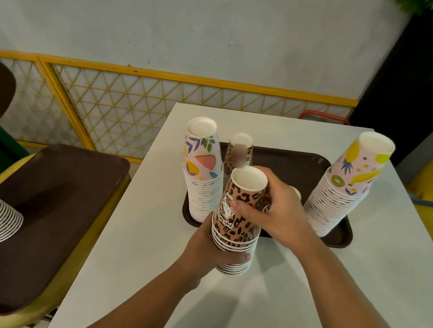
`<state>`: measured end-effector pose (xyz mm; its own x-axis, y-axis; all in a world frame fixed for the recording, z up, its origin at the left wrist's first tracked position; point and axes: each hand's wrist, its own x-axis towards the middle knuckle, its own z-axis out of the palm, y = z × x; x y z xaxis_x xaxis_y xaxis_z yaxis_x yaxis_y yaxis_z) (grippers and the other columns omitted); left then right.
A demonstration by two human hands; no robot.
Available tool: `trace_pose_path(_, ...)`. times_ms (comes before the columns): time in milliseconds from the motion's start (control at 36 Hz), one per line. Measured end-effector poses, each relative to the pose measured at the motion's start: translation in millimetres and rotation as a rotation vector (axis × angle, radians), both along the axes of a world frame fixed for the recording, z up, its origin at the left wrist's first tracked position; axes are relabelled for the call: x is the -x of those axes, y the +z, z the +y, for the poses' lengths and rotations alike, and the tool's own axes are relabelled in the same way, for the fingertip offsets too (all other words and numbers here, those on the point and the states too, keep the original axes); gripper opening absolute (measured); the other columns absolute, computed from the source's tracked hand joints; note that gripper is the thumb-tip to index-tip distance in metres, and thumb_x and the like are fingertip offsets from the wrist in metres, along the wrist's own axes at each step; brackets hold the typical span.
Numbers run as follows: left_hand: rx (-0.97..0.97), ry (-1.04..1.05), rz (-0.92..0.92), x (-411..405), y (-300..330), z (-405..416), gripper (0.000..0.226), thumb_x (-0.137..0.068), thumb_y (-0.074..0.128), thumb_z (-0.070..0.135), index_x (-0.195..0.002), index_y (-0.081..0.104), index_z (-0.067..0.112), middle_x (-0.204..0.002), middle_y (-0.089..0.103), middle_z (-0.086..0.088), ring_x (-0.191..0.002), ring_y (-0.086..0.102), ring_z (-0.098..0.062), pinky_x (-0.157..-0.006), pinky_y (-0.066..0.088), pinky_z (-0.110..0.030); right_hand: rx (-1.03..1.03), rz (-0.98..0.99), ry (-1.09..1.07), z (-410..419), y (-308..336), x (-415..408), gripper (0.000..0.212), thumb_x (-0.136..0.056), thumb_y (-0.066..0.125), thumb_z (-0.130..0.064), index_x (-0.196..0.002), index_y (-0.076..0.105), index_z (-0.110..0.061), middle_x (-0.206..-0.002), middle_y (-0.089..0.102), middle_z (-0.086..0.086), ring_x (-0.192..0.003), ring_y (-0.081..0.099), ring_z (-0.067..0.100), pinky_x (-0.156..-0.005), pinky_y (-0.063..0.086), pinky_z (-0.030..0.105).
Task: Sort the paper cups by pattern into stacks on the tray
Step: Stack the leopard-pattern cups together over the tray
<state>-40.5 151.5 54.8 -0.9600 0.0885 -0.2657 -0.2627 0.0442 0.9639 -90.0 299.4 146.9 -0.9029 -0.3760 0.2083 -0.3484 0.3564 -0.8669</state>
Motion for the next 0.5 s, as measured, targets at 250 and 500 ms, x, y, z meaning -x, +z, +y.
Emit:
trace_pose_path(250, -0.001, 0.010, -0.023, -3, -3, -2, 0.097, -0.044, 0.090, 0.022, -0.132, 0.051, 0.028, -0.122, 0.068, 0.006, -0.113, 0.064, -0.011, -0.094, 0.054, -0.035, 0.035, 0.071, -0.073, 1, 7, 5, 0.049, -0.070, 0.073, -0.036, -0.111, 0.047, -0.037, -0.097, 0.058, -0.028, -0.094, 0.054, -0.018, -0.076, 0.041, 0.002)
trace_pose_path(500, 0.002, 0.032, -0.067, -8, -10, -13, 0.090, -0.040, 0.089, 0.023, -0.122, 0.054, 0.032, -0.116, 0.070, 0.006, -0.109, 0.065, -0.014, -0.093, 0.055, -0.037, 0.259, 0.035, -0.213, -1, 28, 29, 0.062, -0.067, 0.070, -0.053, -0.118, 0.052, -0.022, -0.107, 0.066, -0.008, -0.100, 0.062, 0.005, -0.082, 0.052, 0.024)
